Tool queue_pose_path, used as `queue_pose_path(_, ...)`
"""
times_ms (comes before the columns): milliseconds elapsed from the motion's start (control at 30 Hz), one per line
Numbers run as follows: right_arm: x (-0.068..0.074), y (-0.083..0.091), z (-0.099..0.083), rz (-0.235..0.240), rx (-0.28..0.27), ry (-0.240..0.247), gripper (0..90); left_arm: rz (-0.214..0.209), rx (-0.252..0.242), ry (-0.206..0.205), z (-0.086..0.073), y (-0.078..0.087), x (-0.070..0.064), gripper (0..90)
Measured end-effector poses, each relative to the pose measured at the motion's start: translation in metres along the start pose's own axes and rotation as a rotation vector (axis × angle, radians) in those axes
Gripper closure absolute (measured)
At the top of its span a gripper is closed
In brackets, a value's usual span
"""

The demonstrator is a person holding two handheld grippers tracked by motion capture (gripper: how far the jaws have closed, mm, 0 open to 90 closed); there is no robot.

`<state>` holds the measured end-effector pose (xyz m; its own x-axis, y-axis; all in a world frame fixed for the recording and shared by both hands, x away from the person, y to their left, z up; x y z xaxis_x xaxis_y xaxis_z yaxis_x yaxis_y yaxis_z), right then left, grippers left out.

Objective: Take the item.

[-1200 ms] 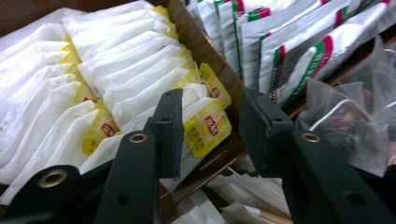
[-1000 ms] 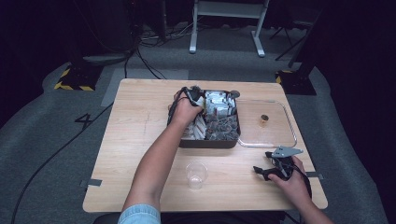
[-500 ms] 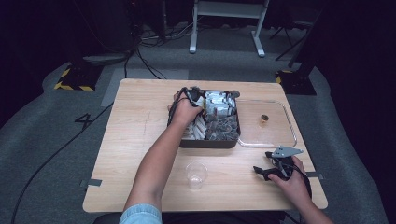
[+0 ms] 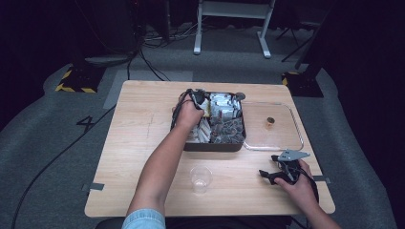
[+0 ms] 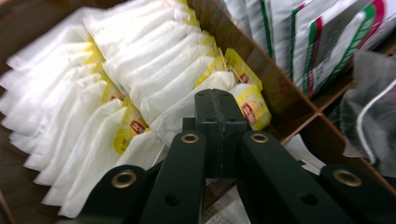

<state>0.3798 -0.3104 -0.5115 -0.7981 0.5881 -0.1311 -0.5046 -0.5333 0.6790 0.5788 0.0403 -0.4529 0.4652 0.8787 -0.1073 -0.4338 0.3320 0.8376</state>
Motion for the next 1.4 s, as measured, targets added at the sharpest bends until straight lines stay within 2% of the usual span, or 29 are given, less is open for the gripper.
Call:
queue_pose_path(300, 0.000, 0.000, 0.000, 0.000, 0.000, 0.000, 13.1, -0.011, -0.051, -0.005, 0.003, 0.016, 0.001, 90.0)
queue_pose_path(733, 0.000, 0.000, 0.000, 0.001, 0.000, 0.000, 13.3, -0.044, -0.132, -0.015, 0.008, 0.053, 0.001, 90.0)
queue_pose_path(1067, 0.000, 0.000, 0.000, 0.001, 0.000, 0.001, 13.3, -0.096, -0.204, -0.018, 0.003, 0.084, 0.002, 90.0)
queue_pose_path(1233, 0.000, 0.000, 0.000, 0.001, 0.000, 0.000, 13.3, -0.157, -0.253, -0.014, -0.004, 0.099, 0.000, 90.0)
queue_pose_path(1400, 0.000, 0.000, 0.000, 0.001, -0.001, 0.001, 13.3, -0.182, -0.283, -0.037, -0.013, 0.114, -0.005, 90.0)
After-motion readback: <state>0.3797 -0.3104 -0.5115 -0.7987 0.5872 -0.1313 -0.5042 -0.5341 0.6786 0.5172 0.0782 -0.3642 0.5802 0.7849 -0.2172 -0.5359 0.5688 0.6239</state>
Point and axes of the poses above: each handheld gripper's, and its own axes: y roughly backward along the jaws, z roughly out of its top, x roughly to its left, the point moved 1 cm from there along -y, roughly forward along the jaws, and after that the axes turned 10 degrees about y, right-handed, at the moved point
